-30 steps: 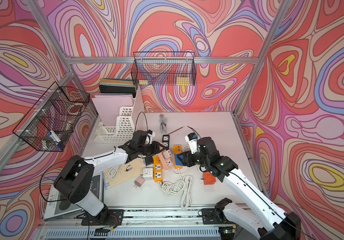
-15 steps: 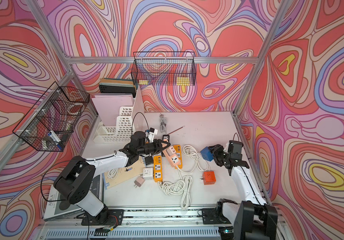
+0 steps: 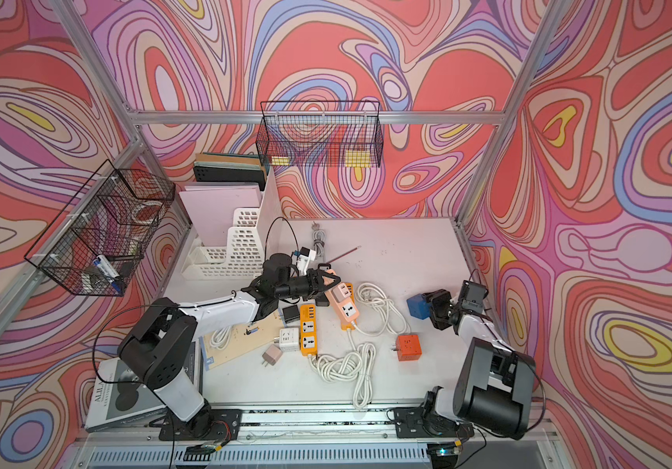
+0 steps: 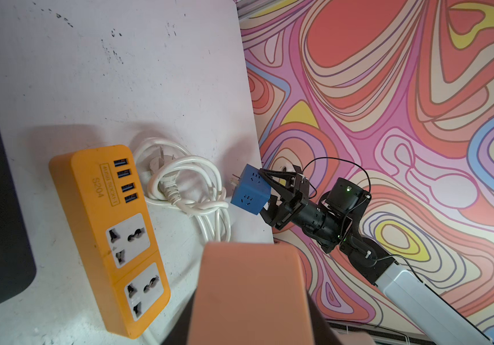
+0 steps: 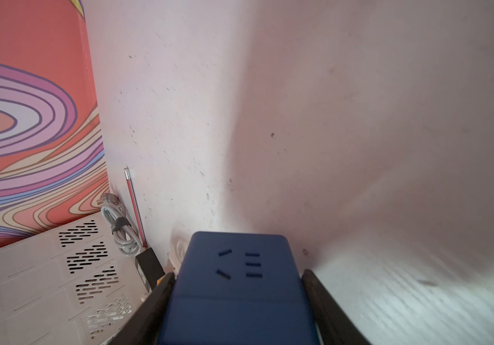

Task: Pull the plug off the socket
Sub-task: Place the plug at the center of the board, then remove the plug from the socket.

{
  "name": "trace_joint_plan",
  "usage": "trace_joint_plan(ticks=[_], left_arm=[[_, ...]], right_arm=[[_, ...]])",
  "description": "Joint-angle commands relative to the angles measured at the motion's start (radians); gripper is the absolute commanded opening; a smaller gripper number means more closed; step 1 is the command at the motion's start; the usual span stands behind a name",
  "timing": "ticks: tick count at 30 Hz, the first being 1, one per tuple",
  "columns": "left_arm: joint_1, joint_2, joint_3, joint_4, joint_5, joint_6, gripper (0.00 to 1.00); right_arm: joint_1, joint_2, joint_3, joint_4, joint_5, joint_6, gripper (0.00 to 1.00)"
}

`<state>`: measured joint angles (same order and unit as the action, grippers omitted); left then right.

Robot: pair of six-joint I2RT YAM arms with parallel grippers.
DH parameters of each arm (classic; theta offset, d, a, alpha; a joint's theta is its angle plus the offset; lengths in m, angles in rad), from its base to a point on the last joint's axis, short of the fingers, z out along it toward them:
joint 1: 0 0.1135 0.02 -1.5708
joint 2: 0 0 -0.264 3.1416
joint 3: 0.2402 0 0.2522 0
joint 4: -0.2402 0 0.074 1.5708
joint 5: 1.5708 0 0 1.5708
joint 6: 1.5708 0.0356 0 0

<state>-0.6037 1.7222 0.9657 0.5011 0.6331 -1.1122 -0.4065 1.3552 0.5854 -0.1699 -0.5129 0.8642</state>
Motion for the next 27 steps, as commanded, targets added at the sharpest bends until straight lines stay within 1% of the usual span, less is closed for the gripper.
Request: trace_joint_plan(ticks=[1,4,5,10,11,12,14,15,16,17,18,19,21,23,25,27], left_arm=[[-0.009,0.011,0.058,0.027,0.034,-0.001,0.03],[-0.013,0.020,0.070,0.010,0.034,0.005,0.03],[-0.014,0.022,0.071,0.009,0.034,0.007,0.03],[-0.019,0.023,0.086,-0.047,0.024,0.034,0.03],[-0.021,0.023,0.090,-0.066,0.018,0.043,0.03],[-0.022,0.022,0.098,-0.089,0.013,0.053,0.03],[-0.027,0.020,0.110,-0.133,0.002,0.077,0.03],[-0.028,0.020,0.116,-0.155,-0.007,0.087,0.03],[-0.029,0.022,0.122,-0.173,-0.013,0.096,0.03],[-0.030,0.023,0.128,-0.191,-0.017,0.103,0.03],[-0.030,0.025,0.136,-0.217,-0.022,0.113,0.03],[-0.030,0.025,0.144,-0.238,-0.024,0.125,0.03],[-0.031,0.022,0.155,-0.281,-0.034,0.155,0.03],[-0.034,0.016,0.160,-0.308,-0.043,0.177,0.03],[-0.037,0.011,0.160,-0.325,-0.054,0.184,0.03],[-0.043,0.007,0.156,-0.331,-0.065,0.184,0.03]], right_arm=[[-0.005,-0.047,0.028,-0.088,0.053,-0.079,0.73],[-0.008,-0.149,0.050,-0.214,0.145,-0.151,0.85],[-0.010,-0.180,0.052,-0.239,0.160,-0.169,0.87],[-0.017,-0.348,0.105,-0.372,0.201,-0.313,0.86],[-0.016,-0.383,0.116,-0.374,0.178,-0.347,0.85],[-0.015,-0.417,0.123,-0.354,0.115,-0.377,0.83],[0.004,-0.433,0.123,-0.259,-0.085,-0.399,0.81],[0.027,-0.429,0.104,-0.163,-0.212,-0.373,0.78],[0.063,-0.429,0.076,-0.043,-0.303,-0.321,0.77],[0.103,-0.436,0.060,0.038,-0.343,-0.290,0.76],[0.168,-0.454,0.056,0.090,-0.341,-0.306,0.77],[0.240,-0.476,0.060,0.107,-0.320,-0.359,0.78],[0.405,-0.523,0.058,0.116,-0.235,-0.510,0.83],[0.551,-0.524,0.076,0.071,-0.145,-0.636,0.88],[0.676,-0.462,0.142,-0.032,-0.018,-0.721,0.89],[0.789,-0.346,0.231,-0.147,0.113,-0.738,0.87]])
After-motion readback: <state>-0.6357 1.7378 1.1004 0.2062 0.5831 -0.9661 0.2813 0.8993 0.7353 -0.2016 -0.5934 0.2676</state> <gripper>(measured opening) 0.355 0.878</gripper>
